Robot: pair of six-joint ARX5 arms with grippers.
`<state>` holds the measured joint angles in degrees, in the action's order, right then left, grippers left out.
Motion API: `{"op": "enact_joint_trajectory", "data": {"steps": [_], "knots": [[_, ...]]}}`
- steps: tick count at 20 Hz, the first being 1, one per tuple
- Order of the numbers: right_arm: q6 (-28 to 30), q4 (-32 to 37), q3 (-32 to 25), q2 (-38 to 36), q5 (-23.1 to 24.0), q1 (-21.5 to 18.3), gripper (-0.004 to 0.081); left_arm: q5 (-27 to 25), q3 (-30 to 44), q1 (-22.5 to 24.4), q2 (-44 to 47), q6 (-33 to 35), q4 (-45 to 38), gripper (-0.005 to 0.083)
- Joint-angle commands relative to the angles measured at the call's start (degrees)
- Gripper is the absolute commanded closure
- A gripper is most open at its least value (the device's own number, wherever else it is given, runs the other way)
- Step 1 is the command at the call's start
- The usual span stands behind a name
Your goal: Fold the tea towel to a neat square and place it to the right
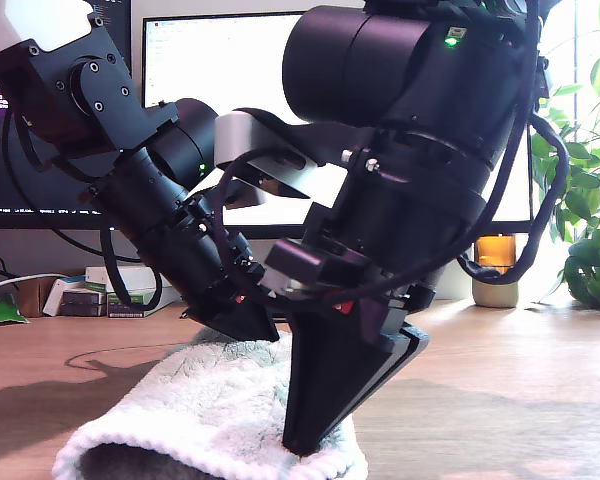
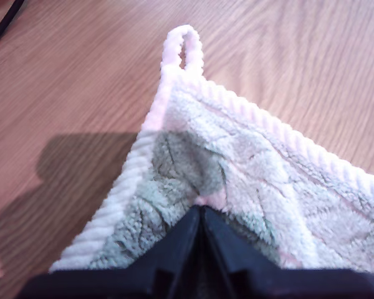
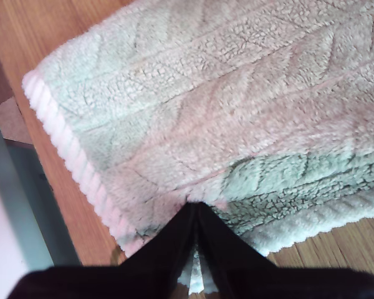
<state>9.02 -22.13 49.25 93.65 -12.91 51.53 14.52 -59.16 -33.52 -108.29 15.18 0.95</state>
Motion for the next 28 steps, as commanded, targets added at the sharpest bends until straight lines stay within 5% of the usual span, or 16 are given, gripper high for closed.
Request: {"op": "enact_joint_trajectory", "data": {"steps": [1, 12, 28], "knots": [[0.2, 0.4, -1.4, 0.5, 0.0, 0.4, 0.0782, -0.7, 0.3, 0.4, -2.7, -0.2, 0.8, 0.0795], [1.3, 0.0, -1.4, 0.5, 0.0, 0.6, 0.0782, -5.3, -2.3, 1.7, -2.5, 2.0, 2.7, 0.0795], [1.5, 3.0, -1.4, -7.2, 3.1, 0.1, 0.0782, -0.5, -3.3, 1.7, 10.9, 2.9, 13.6, 0.0795]]}}
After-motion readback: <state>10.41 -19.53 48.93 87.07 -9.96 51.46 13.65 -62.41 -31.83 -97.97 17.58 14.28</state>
